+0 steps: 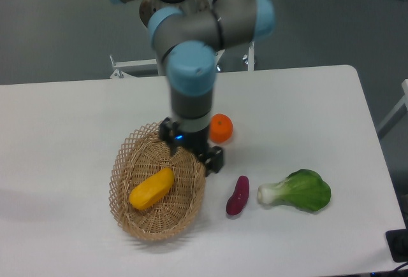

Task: Pick up the mango from the basket
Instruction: 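Lower the gripper into the basket around the yellow mango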

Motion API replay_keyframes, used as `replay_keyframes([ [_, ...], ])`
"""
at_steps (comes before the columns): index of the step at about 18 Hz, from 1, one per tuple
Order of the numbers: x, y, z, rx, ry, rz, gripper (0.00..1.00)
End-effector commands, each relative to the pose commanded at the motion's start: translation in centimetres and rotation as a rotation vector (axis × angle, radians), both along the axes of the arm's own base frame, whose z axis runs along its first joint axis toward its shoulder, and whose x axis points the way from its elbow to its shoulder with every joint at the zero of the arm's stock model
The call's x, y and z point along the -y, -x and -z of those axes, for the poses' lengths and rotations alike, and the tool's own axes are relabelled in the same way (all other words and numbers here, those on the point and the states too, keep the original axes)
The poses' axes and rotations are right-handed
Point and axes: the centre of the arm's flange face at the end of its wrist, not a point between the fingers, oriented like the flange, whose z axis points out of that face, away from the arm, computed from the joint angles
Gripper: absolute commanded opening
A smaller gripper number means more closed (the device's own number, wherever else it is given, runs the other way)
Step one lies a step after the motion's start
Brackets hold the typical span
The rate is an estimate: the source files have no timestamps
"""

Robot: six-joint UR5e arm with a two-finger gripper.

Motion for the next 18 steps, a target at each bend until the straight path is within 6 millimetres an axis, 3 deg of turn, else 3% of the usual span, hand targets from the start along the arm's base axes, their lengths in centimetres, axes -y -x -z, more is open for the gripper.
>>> replay_keyframes([
  [6,-2.5,-3.3,3.5,-0.047,0.052,0.073,1.0],
  [18,-3.3,-4.2,6.6,-0.055,0.066,0.083,1.0],
])
